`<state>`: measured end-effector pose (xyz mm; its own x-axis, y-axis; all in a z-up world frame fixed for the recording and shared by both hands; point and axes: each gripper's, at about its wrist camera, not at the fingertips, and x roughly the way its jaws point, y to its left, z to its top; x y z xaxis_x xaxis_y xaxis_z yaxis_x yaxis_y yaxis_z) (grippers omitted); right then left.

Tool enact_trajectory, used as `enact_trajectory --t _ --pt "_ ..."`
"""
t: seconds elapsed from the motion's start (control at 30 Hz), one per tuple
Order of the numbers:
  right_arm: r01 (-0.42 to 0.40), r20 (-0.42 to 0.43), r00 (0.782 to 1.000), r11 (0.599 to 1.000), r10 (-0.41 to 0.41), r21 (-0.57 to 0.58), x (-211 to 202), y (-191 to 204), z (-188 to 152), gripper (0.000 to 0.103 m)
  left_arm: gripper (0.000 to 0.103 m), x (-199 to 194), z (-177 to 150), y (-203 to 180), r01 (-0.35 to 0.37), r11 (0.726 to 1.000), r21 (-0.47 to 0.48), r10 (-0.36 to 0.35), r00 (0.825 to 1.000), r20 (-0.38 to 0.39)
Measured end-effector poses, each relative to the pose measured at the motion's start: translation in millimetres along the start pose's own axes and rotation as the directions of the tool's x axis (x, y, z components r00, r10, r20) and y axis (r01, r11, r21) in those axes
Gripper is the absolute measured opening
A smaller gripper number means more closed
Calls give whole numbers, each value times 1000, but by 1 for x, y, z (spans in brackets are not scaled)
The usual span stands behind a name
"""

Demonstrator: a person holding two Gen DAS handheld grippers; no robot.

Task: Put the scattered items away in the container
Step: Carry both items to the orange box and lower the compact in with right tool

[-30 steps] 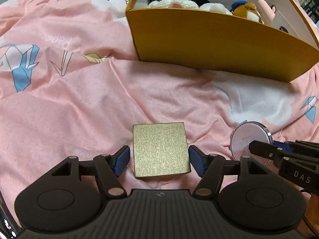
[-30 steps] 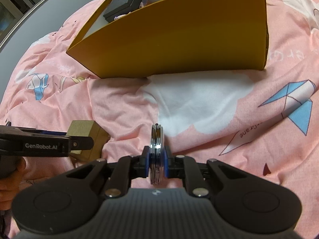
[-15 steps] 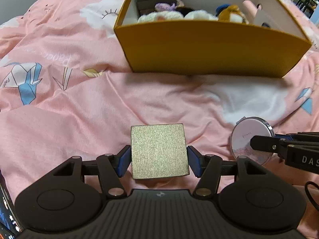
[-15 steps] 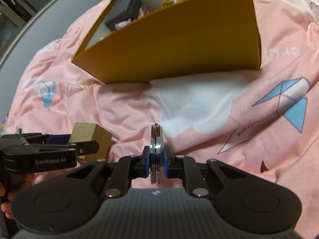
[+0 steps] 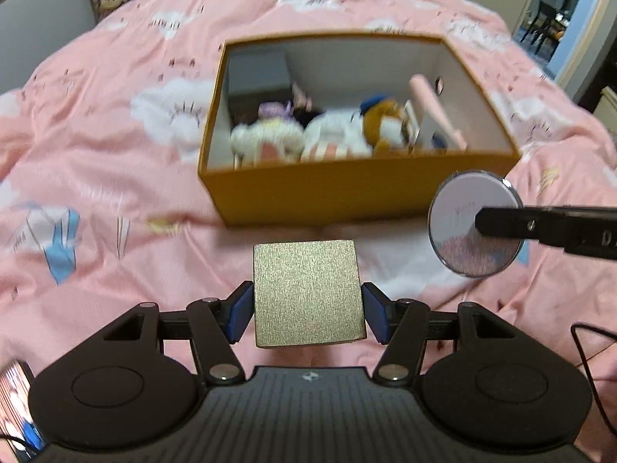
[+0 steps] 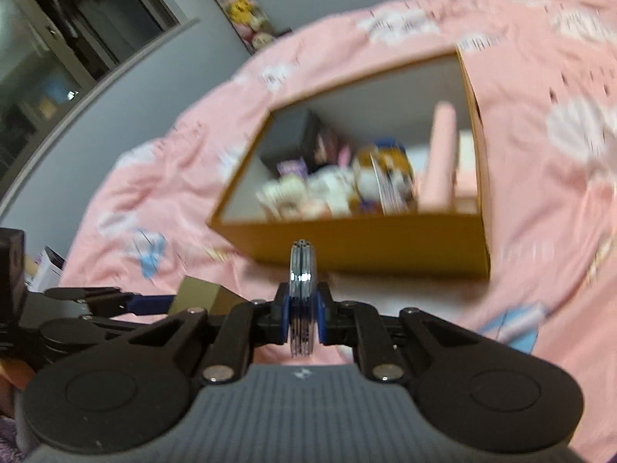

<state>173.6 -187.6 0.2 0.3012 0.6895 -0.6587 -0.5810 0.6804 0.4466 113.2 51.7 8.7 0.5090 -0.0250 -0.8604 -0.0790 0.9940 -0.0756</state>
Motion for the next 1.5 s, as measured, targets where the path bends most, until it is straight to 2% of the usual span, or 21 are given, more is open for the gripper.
enact_trajectory --t 0.13,0.33,0.5,0.67,0.8,1.07,1.37,1.5 --pt "-17 44 999 999 19 -47 -10 9 33 15 69 -14 27 4 34 999 28 -36 998 56" --pt "16 90 996 995 -7 -98 2 14 88 15 69 -23 72 8 43 996 81 -54 988 142" --pt "41 85 996 996 -34 -83 37 2 130 15 69 -10 104 10 26 992 124 -48 983 175" --pt "68 27 997 997 -67 -25 91 -16 159 15 69 11 125 12 20 988 155 -50 980 194" --pt "96 -57 994 995 -94 24 138 -31 173 15 69 31 139 16 35 985 170 -66 981 182" --pt "151 -172 974 988 -148 8 199 -37 181 15 69 72 151 12 37 974 223 -57 995 85" --pt "179 -252 952 984 -175 -9 229 -40 177 15 69 92 149 14 23 976 215 -24 1000 0" --pt "186 -272 945 982 -184 -19 234 -41 174 15 69 94 149 13 5 973 229 -2 1000 -13"
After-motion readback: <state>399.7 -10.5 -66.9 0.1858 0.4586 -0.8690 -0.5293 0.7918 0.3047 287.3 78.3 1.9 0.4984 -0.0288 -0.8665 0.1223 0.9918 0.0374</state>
